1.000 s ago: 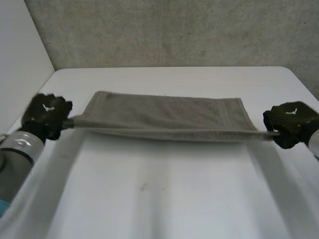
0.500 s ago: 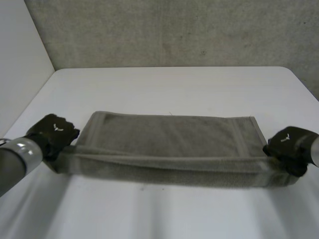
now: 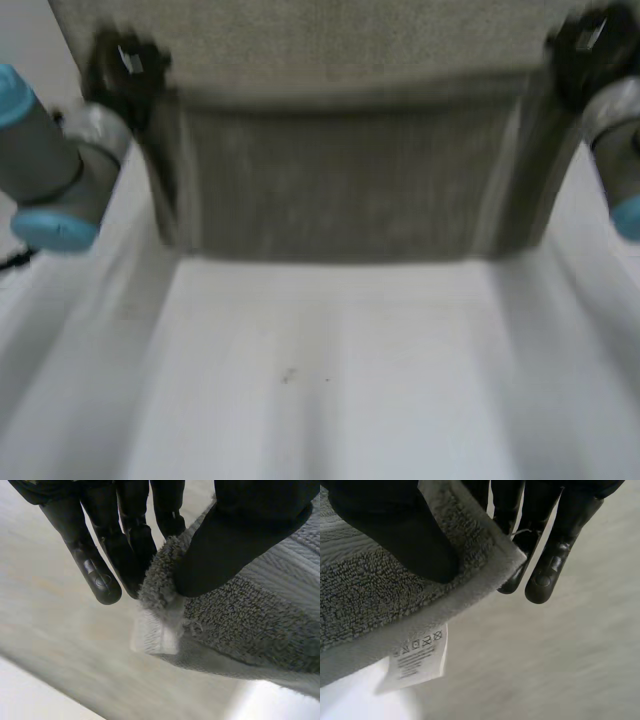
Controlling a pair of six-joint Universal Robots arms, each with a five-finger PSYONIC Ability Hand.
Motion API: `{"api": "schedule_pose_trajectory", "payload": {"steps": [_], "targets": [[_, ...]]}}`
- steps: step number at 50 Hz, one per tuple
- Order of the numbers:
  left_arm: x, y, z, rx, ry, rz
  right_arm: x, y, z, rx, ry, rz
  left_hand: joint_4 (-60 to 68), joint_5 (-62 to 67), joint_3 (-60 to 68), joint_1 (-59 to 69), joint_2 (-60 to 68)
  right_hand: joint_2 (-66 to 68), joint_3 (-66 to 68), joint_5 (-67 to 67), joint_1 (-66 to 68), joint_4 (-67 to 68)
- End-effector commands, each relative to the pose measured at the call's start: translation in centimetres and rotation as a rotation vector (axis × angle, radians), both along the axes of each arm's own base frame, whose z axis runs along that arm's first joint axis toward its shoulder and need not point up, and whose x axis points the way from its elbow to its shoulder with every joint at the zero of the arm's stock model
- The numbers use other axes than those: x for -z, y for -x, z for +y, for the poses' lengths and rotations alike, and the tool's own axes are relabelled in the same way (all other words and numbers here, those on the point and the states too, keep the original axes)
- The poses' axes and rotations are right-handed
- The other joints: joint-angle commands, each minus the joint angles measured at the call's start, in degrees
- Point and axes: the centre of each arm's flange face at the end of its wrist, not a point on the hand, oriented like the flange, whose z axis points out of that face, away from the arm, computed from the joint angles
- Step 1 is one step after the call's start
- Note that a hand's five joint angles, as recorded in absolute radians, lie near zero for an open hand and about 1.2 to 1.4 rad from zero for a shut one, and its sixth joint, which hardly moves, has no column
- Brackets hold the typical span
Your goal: Fold the laundry
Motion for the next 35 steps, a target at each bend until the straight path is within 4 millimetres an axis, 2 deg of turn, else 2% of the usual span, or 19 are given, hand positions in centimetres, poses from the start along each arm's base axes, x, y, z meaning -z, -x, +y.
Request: {"api": "schedule_pose_trajectory", "payload": {"steps": [1,5,7,8,10,11,12,13,15,16,18,21,23,26,29,31,32,34,35], "targets": [[-10.0,-0.3,0.4,0.021,0.26,0.283,-7.7,0.0,1.6,-0.018,0.291,-0.134,10.3,11.4,10.4,14.3,10.3,12.6,12.1,13.4,24.7,11.6],[-8.9,-0.5,0.6,0.037,0.207,0.307,-6.2,-0.2,2.0,-0.025,0.237,-0.122,10.3,11.4,10.4,14.3,10.3,12.6,12.1,13.4,24.7,11.6],[-6.1,-1.0,0.5,0.023,0.126,0.29,-3.7,-0.2,2.2,-0.032,0.151,-0.1,10.3,11.4,10.4,14.3,10.3,12.6,12.1,13.4,24.7,11.6],[-6.1,-1.0,0.5,0.023,0.126,0.29,-3.7,-0.2,2.2,-0.032,0.15,-0.1,10.3,11.4,10.4,14.3,10.3,12.6,12.1,13.4,24.7,11.6],[-2.6,-1.2,0.6,0.01,0.027,0.267,-0.6,-0.3,2.7,-0.051,0.037,-0.07,10.3,11.4,10.4,14.3,10.3,12.6,12.1,13.4,24.7,11.6],[-2.6,-1.2,0.7,0.009,0.027,0.267,-0.6,-0.3,2.7,-0.051,0.037,-0.069,10.3,11.4,10.4,14.3,10.3,12.6,12.1,13.4,24.7,11.6],[-0.5,-1.4,0.9,0.0,-0.034,0.25,1.0,-0.4,3.1,-0.065,-0.022,-0.054,10.3,11.4,10.4,14.3,10.3,12.6,12.1,13.4,24.7,11.6],[-0.5,-1.4,0.9,0.0,-0.035,0.25,1.0,-0.4,3.1,-0.065,-0.023,-0.053,10.3,11.4,10.4,14.3,10.3,12.6,12.1,13.4,24.7,11.6],[3.8,-1.9,1.7,-0.001,-0.158,0.212,4.7,-0.4,4.1,-0.096,-0.159,-0.02,10.3,11.4,10.4,14.3,10.3,12.6,12.1,13.4,24.7,11.6],[3.8,-1.9,1.7,0.0,-0.158,0.212,4.7,-0.4,4.1,-0.096,-0.16,-0.02,10.3,11.4,10.4,14.3,10.3,12.6,12.1,13.4,24.7,11.6],[7.4,-1.9,3.0,0.039,-0.258,0.173,8.2,-0.2,5.1,-0.121,-0.287,0.007,10.3,11.4,10.4,14.3,10.3,12.6,12.1,13.4,24.7,11.6],[9.2,-2.0,3.9,0.053,-0.309,0.153,9.9,-0.1,5.7,-0.133,-0.352,0.018,10.3,11.4,10.4,14.3,10.3,12.6,12.1,13.4,24.7,11.6],[11.8,-2.6,5.4,0.061,-0.397,0.129,12.5,0.0,7.3,-0.15,-0.471,0.048,10.3,11.4,10.4,14.3,10.3,12.6,12.1,13.4,24.7,11.6],[13.6,-3.5,7.3,0.046,-0.483,0.109,13.9,0.4,9.1,-0.153,-0.591,0.084,10.3,11.4,10.4,14.3,10.3,12.6,12.1,13.4,24.7,11.6],[14.1,-4.2,8.5,0.028,-0.52,0.091,14.4,0.6,10.2,-0.154,-0.664,0.123,10.3,11.4,10.4,14.3,10.3,12.6,12.1,13.4,24.7,11.6],[14.6,-5.8,11.7,-0.013,-0.63,-0.013,15.3,1.9,13.0,-0.151,-0.862,0.256,10.3,11.4,10.4,14.3,10.3,12.6,12.1,13.4,24.7,11.6],[14.6,-5.8,11.7,-0.013,-0.631,-0.014,15.3,1.9,13.0,-0.151,-0.863,0.256,10.3,11.4,10.4,14.3,10.3,12.6,12.1,13.4,24.7,11.6],[14.5,-7.4,15.3,-0.04,-0.785,-0.202,14.7,4.5,15.6,-0.14,-1.048,0.388,10.3,11.4,10.4,14.3,10.3,12.6,12.1,13.4,24.7,11.6],[14.5,-7.4,15.4,-0.04,-0.786,-0.203,14.7,4.6,15.6,-0.14,-1.049,0.389,10.3,11.4,10.4,14.3,10.3,12.6,12.1,13.4,24.7,11.6]]}}
